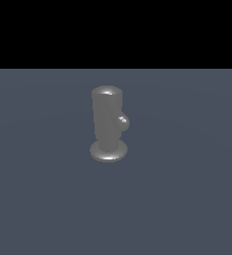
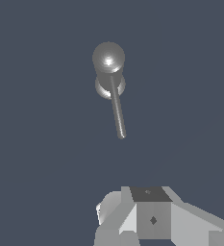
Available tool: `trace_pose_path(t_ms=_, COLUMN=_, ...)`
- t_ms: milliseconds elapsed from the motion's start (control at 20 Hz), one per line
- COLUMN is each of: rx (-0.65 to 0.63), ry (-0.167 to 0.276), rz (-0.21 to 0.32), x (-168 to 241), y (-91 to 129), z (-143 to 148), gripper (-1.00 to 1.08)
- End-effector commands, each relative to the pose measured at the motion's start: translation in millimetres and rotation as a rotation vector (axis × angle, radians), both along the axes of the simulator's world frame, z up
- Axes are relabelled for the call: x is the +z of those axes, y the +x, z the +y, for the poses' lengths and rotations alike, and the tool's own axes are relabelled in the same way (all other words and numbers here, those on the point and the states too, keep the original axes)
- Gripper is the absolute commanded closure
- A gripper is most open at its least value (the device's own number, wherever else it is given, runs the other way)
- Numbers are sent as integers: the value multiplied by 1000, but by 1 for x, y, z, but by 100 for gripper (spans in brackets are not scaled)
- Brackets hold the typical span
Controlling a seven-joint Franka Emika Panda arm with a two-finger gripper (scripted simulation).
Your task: Turn on the faucet by rotating a designated handle.
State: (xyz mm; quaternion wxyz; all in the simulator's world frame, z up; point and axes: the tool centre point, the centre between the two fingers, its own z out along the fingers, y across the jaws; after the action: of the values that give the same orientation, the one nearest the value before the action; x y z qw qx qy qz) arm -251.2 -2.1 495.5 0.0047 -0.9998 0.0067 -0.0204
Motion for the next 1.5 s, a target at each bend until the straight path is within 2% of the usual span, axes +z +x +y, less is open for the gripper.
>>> trace_pose_path(t_ms=0, rx=0, ry=0, rz=0, x=0, y=0, z=0, gripper=108)
trace_pose_path(t_ms=300, rx=5, ry=0, rz=1, x=-9, y=1, z=1, gripper=108)
trace_pose_path(t_ms=600, rx=20, ry=-2, rz=5, x=-35, y=3, z=6, gripper=108)
trace_pose_path(t_ms=1450, rx=106, ry=-8, rz=26, x=-180, y=15, z=29, gripper=108)
